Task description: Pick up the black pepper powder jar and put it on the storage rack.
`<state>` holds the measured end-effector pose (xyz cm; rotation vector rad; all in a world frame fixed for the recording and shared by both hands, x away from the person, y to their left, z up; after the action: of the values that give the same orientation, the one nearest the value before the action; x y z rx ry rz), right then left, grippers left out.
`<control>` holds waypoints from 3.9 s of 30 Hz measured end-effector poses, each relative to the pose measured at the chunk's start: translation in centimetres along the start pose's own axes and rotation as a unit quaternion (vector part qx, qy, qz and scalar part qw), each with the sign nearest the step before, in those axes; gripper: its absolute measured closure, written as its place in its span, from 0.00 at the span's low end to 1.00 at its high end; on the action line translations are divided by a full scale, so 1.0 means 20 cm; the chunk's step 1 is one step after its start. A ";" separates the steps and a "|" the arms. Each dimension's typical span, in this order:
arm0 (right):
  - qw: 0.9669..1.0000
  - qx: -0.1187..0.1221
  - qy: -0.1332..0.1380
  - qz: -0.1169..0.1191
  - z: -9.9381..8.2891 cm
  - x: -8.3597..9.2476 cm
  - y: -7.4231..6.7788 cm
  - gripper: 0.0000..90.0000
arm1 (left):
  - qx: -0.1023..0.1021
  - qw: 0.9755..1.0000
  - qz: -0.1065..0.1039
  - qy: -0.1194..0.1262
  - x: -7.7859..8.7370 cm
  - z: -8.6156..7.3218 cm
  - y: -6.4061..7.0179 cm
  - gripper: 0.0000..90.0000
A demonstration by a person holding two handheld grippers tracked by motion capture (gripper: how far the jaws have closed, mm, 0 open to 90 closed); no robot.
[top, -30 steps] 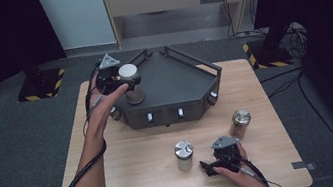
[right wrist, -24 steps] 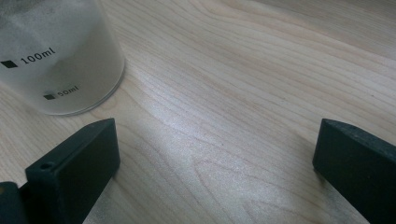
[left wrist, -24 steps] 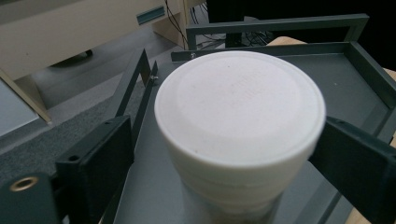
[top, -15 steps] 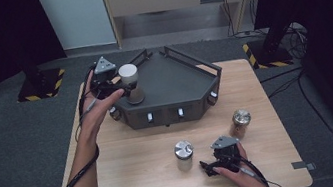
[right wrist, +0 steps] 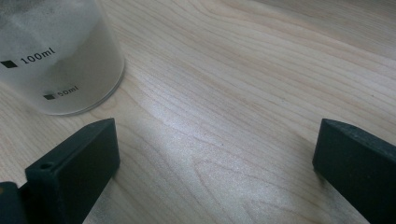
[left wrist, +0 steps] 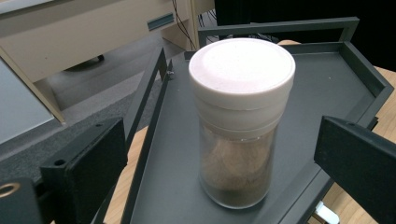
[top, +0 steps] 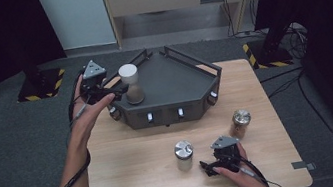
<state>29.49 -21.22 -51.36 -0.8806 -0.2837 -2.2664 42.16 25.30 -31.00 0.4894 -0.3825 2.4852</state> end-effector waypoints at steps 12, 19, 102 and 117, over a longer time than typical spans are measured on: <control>1.000 0.001 0.000 -0.001 0.00 0.00 0.00 0.01 | 0.006 1.000 0.003 0.001 0.07 -0.06 0.01 0.01; 1.000 0.001 0.000 -0.001 0.00 0.00 0.00 0.01 | 0.014 1.000 0.006 0.007 0.11 -0.12 0.04 0.02; 1.000 0.001 0.000 -0.001 0.00 0.00 0.00 0.01 | 0.047 0.996 0.007 -0.077 0.31 -0.83 0.49 0.01; 1.000 0.001 0.000 -0.001 0.00 0.00 0.00 0.01 | 0.050 0.992 0.007 -0.114 0.29 -0.95 0.53 0.01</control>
<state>29.49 -21.21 -51.37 -0.8787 -0.2866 -2.2675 26.57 26.64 -47.21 0.8173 -0.3522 2.4770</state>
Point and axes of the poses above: each handheld gripper's, and its own axes: x roughly backward along the jaws, z roughly out of its top, y roughly to its right, the point moved 7 cm from there along -x, roughly forward along the jaws, and after that the axes turned 3 degrees about z, right-handed, at the moved point
